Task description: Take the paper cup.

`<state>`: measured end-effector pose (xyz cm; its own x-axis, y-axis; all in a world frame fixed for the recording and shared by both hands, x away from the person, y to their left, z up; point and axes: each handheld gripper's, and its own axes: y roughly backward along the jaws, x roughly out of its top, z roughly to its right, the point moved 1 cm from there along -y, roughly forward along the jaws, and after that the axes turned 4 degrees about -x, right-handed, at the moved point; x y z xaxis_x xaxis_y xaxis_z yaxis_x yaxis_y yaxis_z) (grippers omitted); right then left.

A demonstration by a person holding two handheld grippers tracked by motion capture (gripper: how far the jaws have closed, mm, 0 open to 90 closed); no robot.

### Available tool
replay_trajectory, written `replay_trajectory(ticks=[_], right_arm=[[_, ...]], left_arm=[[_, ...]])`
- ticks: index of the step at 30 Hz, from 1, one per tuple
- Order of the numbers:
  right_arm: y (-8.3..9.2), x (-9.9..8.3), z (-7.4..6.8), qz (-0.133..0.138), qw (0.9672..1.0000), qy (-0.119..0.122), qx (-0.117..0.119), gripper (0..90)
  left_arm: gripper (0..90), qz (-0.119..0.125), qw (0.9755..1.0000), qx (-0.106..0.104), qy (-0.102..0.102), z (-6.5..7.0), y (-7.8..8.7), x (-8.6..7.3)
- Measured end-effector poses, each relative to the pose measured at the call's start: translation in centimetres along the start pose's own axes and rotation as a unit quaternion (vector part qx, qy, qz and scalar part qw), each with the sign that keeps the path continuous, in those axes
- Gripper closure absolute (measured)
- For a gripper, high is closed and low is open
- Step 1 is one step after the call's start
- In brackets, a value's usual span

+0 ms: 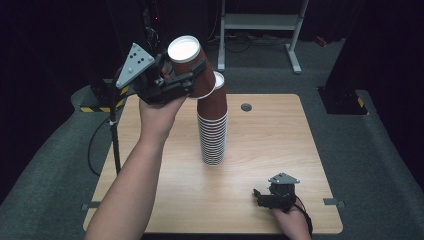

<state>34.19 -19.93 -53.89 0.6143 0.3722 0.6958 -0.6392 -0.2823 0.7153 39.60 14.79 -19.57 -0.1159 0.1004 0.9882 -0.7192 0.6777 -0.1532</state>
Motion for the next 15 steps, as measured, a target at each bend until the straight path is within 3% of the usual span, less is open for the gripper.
replay_trajectory(ticks=[15], right_arm=[[0.0,0.0,0.0,-0.001,1.0,0.0,0.0,9.8]], left_arm=[[21.3,-0.006,0.9999,0.012,-0.002,-0.6,2.8,-0.4]])
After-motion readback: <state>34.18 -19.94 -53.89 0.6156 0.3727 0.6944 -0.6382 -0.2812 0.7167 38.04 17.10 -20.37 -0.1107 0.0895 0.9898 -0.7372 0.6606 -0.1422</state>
